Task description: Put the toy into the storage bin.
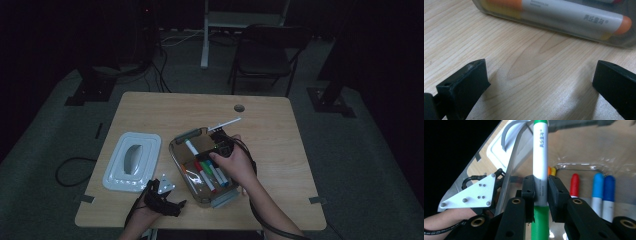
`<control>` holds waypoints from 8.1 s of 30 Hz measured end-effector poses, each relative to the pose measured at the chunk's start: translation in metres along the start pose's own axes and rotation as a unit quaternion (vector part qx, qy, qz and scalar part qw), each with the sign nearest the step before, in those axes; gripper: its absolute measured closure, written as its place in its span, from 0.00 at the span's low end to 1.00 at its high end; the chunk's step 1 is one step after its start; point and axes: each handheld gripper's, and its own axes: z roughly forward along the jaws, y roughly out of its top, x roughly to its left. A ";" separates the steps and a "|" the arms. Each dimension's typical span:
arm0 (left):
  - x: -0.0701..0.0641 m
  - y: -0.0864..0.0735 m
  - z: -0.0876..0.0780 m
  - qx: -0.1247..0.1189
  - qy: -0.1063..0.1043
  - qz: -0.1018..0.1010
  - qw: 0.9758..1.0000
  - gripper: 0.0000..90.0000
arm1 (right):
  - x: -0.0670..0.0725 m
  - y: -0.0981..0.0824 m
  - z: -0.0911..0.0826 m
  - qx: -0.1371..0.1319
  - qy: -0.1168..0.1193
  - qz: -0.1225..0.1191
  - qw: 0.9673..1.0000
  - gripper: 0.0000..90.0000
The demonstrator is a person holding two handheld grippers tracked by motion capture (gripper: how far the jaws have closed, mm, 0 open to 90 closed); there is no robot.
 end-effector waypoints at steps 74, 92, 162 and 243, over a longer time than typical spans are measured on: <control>0.000 0.000 0.000 0.000 0.000 0.000 1.000 0.01 | -0.116 -0.054 -0.070 -0.041 -0.082 0.072 0.993 0.62; 0.000 0.000 0.000 -0.001 0.000 0.000 1.000 0.01 | -0.167 -0.090 -0.023 -0.018 -0.155 0.121 0.980 0.62; 0.000 0.000 0.000 0.000 0.000 0.000 1.000 0.01 | 0.000 0.007 -0.001 -0.011 -0.027 -0.005 1.000 0.85; 0.000 0.000 0.000 -0.001 0.001 -0.001 1.000 0.01 | -0.122 -0.053 -0.065 -0.041 -0.104 0.094 0.989 0.62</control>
